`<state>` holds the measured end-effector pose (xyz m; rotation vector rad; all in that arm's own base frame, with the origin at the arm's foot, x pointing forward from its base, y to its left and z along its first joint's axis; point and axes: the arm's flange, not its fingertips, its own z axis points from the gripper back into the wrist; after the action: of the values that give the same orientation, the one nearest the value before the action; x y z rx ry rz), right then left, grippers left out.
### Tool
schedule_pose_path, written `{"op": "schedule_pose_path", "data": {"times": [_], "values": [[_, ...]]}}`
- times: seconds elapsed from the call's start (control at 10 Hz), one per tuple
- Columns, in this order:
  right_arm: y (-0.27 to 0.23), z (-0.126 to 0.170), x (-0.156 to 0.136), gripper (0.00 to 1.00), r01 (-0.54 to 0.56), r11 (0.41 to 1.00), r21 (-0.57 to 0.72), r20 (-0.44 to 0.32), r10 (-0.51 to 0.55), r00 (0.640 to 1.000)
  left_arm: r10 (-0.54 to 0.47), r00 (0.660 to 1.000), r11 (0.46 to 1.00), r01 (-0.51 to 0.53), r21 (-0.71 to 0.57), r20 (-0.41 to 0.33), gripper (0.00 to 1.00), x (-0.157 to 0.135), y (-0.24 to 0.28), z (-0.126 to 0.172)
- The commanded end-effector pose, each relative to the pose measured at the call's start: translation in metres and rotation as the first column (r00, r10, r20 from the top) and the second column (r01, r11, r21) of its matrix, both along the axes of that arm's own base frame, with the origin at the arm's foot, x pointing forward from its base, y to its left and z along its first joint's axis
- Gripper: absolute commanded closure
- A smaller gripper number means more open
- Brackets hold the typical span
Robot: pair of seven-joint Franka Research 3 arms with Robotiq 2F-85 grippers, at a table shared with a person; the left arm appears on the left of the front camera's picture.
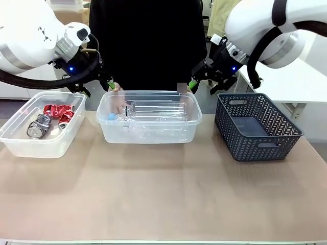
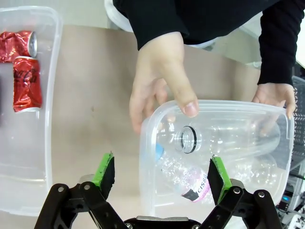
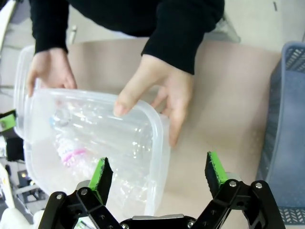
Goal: Sort the waste into each basket.
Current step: Release the Organizing box you were holding.
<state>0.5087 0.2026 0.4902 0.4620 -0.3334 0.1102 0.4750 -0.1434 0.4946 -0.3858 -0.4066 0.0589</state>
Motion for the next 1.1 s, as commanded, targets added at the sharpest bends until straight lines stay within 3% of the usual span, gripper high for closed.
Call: {"op": "schedule_pose_path", "data": {"times": [0.0, 0.2, 0.4, 0.6, 0.7, 0.8, 1.0], "values": [[-0.002, 0.004, 0.004, 0.0, -0.002, 1.0, 0.003, -0.004, 0.002, 1.0, 0.011, 1.0, 1.0, -0.011, 0.004, -0.012, 0.0, 0.001, 0.002, 0.002], [0.0, 0.001, 0.0, 0.0, 0.0, 1.0, 0.001, 0.001, 0.0, 1.0, 0.0, 1.0, 1.0, 0.0, 0.0, 0.0, 0.0, 0.0, 0.0, 0.0], [-0.038, 0.025, -0.057, 0.0, -0.112, 0.953, 0.282, -0.042, 0.128, 0.991, -0.214, 0.973, 0.967, 0.198, -0.162, -0.086, 0.0, -0.029, 0.013, 0.02], [-0.073, 0.05, -0.107, 0.0, -0.113, 0.797, 0.593, -0.053, 0.178, 0.983, -0.385, 0.923, 0.844, 0.358, -0.401, 0.014, 0.0, -0.068, 0.042, 0.037], [-0.091, 0.056, -0.129, 0.0, 0.0, 0.747, 0.665, -0.086, 0.077, 0.993, -0.398, 0.914, 0.755, 0.377, -0.537, 0.083, 0.0, -0.091, 0.06, 0.039], [-0.108, 0.058, -0.151, 0.0, 0.024, 0.685, 0.729, -0.088, 0.058, 0.994, -0.446, 0.88, 0.652, 0.446, -0.613, 0.165, 0.0, -0.114, 0.074, 0.038], [-0.148, 0.047, -0.19, 0.0, 0.109, 0.659, 0.744, -0.054, -0.103, 0.993, -0.307, 0.907, 0.607, 0.421, -0.675, 0.289, 0.0, -0.148, 0.101, 0.027]]}}
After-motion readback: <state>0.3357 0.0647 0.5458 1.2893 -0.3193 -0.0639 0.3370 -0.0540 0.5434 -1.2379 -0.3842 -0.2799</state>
